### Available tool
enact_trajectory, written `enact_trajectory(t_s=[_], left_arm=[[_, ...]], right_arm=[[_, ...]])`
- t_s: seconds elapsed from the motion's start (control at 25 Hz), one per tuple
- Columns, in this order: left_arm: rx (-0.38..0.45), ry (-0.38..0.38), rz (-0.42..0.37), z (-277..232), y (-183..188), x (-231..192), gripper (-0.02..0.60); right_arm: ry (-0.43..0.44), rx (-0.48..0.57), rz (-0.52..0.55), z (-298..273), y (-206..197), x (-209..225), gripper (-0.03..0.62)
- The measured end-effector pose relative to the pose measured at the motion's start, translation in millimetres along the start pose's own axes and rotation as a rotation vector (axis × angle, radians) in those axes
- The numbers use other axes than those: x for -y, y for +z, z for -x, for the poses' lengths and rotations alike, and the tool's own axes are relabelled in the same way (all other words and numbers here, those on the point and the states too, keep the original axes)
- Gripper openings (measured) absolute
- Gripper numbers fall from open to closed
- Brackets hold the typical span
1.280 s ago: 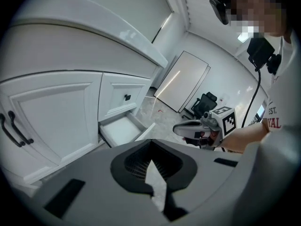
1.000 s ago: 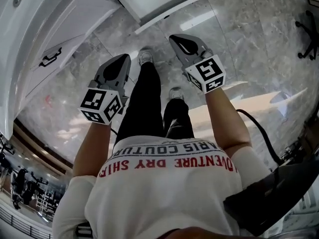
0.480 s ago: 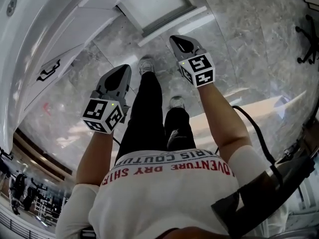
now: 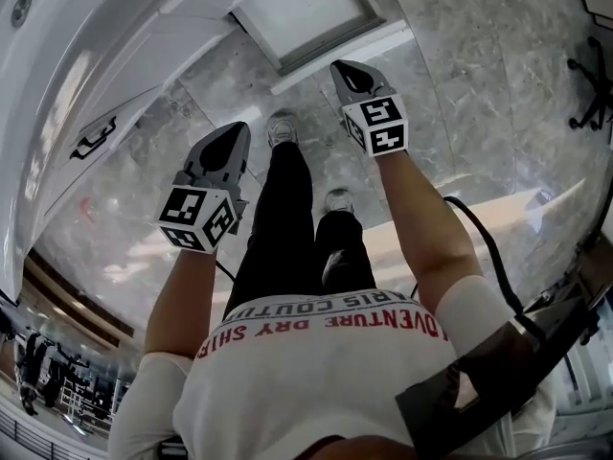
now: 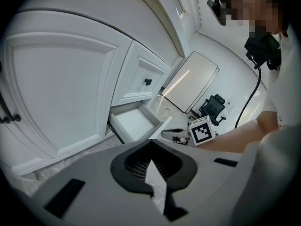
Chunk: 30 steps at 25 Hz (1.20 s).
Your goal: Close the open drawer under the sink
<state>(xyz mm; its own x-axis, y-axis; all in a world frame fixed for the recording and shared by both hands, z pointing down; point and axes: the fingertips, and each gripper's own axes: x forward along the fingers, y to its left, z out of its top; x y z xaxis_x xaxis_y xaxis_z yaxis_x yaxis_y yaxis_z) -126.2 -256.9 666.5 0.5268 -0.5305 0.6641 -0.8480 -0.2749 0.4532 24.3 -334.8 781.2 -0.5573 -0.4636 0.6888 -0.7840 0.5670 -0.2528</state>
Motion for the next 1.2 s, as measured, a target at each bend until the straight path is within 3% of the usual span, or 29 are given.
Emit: enact_trajectory(t_s=[0.64, 1.2], left_arm=[[0.015, -0.003, -0.006, -5.5, 11.5, -16.9, 0.003], [-0.024, -0.034, -0.065, 7.1, 25.8, -28.1, 0.003]], right_arm=[[0.001, 0.02, -0.01, -15.2, 14.2, 0.1, 0.002], [0.012, 0.059, 0.013, -71.6, 83.5, 0.4, 0.002]])
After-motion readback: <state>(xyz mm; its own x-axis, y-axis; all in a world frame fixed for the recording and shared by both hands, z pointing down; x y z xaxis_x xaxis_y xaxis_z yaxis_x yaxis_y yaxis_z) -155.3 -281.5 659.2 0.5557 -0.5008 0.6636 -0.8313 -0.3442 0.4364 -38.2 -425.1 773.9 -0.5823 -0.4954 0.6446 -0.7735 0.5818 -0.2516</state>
